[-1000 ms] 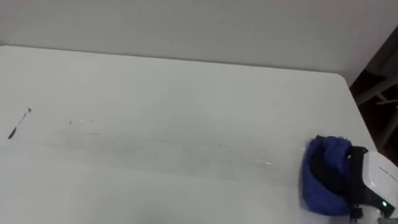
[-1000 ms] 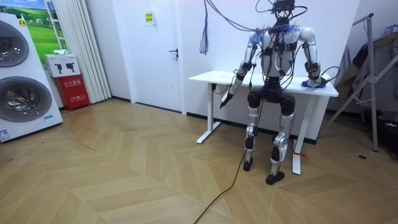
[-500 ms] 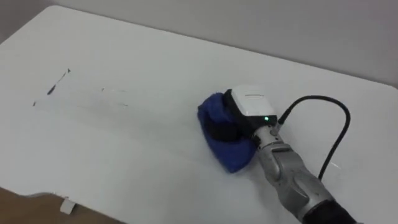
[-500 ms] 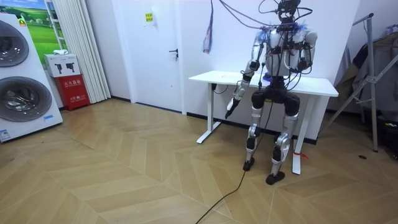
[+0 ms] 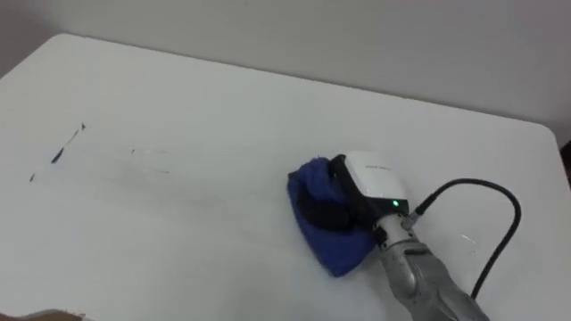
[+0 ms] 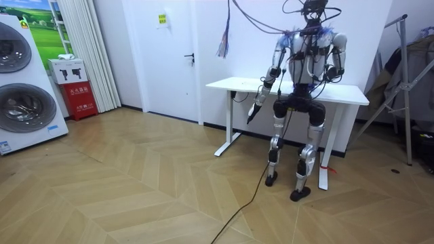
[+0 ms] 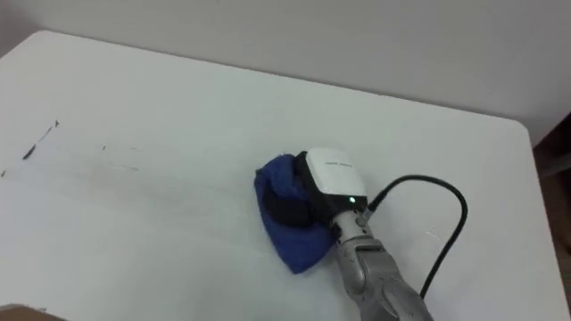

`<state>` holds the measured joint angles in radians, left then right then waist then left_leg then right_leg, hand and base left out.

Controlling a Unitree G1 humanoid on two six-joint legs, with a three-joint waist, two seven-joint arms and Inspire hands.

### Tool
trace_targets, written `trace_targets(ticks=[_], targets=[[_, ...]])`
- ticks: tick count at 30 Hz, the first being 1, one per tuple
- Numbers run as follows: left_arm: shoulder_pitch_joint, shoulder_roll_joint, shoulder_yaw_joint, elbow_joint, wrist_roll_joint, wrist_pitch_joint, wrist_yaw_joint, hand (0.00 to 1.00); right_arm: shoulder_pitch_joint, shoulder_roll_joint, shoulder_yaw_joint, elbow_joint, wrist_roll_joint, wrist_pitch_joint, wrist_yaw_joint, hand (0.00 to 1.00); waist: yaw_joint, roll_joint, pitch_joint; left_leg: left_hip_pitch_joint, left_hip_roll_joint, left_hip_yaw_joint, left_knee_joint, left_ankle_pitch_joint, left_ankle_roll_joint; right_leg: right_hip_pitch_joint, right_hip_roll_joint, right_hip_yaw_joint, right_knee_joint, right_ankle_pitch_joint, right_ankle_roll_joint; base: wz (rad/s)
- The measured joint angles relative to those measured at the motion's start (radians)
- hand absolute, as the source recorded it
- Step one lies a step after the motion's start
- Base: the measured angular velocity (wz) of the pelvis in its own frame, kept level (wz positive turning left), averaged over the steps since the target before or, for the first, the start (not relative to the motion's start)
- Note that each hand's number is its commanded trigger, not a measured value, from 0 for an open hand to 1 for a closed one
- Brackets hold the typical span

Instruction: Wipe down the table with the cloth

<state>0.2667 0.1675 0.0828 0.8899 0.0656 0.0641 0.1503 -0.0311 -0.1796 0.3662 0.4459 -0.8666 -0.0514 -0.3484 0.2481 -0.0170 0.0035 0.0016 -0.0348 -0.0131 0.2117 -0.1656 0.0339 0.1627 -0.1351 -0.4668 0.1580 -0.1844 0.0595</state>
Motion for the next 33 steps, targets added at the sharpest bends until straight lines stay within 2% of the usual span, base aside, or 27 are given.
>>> trace_targets(ticks=[3, 6, 11, 16, 21, 27, 28, 29, 31, 33], targets=[[0.0, -0.002, -0.001, -0.008, -0.015, -0.004, 0.003, 0.0, 0.028, 0.002, -0.024, 0.011, -0.001, -0.003, -0.021, 0.0, -0.022, 0.005, -0.0034, 0.013, -0.006, 0.006, 0.003, -0.004, 0.006, 0.016, -0.006, -0.001, 0.008, 0.004, 0.007, -0.05], [-0.002, -0.003, -0.002, -0.013, -0.018, -0.009, 0.004, 0.0, 0.039, 0.002, -0.027, 0.013, -0.006, -0.008, -0.029, 0.0, -0.028, 0.005, -0.0035, 0.022, -0.011, 0.011, 0.003, -0.005, 0.009, 0.019, -0.009, 0.0, 0.012, 0.008, 0.013, -0.08], [-0.004, -0.036, -0.008, -0.027, -0.037, -0.031, 0.023, 0.0, 0.04, 0.005, -0.035, 0.004, 0.006, -0.032, -0.035, 0.0, -0.035, 0.0, -0.004, 0.038, -0.011, 0.038, -0.009, -0.007, 0.019, 0.013, -0.016, 0.05, 0.012, 0.012, 0.02, -0.18], [-0.005, -0.042, -0.007, -0.026, -0.035, -0.053, 0.032, 0.0, 0.053, 0.005, -0.048, -0.03, 0.039, -0.06, 0.005, 0.0, -0.066, -0.013, -0.0052, 0.045, -0.012, 0.044, -0.01, -0.006, 0.022, 0.014, -0.017, 0.066, 0.011, 0.016, 0.024, -0.08], [-0.005, -0.048, -0.006, -0.026, -0.035, -0.077, 0.022, 0.0, 0.082, 0.006, -0.127, -0.088, 0.045, -0.075, 0.047, 0.0, -0.103, -0.012, -0.0046, 0.046, -0.012, 0.048, -0.01, -0.006, 0.023, 0.012, -0.018, 0.08, 0.011, 0.016, 0.025, -0.03], [-0.023, -0.066, 0.004, 0.01, -0.034, -0.081, -0.022, 0.0, 0.082, 0.003, -0.255, -0.146, 0.046, -0.056, 0.1, 0.0, -0.116, -0.014, -0.0006, 0.048, -0.01, 0.068, -0.025, -0.005, 0.023, -0.004, -0.015, 0.111, 0.012, 0.016, 0.025, -0.1], [-0.023, -0.066, 0.012, 0.012, -0.033, -0.08, -0.029, 0.0, 0.082, 0.001, -0.268, -0.161, 0.048, -0.056, 0.1, 0.0, -0.121, -0.015, 0.0013, 0.047, -0.011, 0.068, -0.026, -0.005, 0.023, -0.005, -0.016, 0.11, 0.012, 0.016, 0.025, -0.05], [-0.025, -0.066, 0.029, 0.012, -0.034, -0.08, -0.036, 0.0, 0.081, -0.01, -0.288, -0.188, 0.074, -0.056, 0.1, 0.0, -0.128, -0.019, 0.0078, 0.045, -0.011, 0.068, -0.025, -0.004, 0.024, -0.007, -0.015, 0.111, 0.012, 0.016, 0.025, 0.0], [-0.027, -0.066, 0.054, 0.018, -0.035, -0.08, -0.037, 0.0, 0.08, -0.03, -0.318, -0.216, 0.114, -0.054, 0.097, 0.0, -0.132, -0.027, 0.0116, 0.044, -0.011, 0.068, -0.026, -0.004, 0.024, -0.009, -0.015, 0.111, 0.011, 0.016, 0.025, 0.0], [-0.028, -0.064, 0.078, 0.033, -0.035, -0.08, -0.037, 0.0, 0.081, -0.047, -0.342, -0.239, 0.134, -0.05, 0.09, 0.0, -0.139, -0.037, 0.0059, 0.044, -0.01, 0.072, -0.027, -0.004, 0.024, -0.014, -0.015, 0.117, 0.012, 0.016, 0.025, -0.07]])
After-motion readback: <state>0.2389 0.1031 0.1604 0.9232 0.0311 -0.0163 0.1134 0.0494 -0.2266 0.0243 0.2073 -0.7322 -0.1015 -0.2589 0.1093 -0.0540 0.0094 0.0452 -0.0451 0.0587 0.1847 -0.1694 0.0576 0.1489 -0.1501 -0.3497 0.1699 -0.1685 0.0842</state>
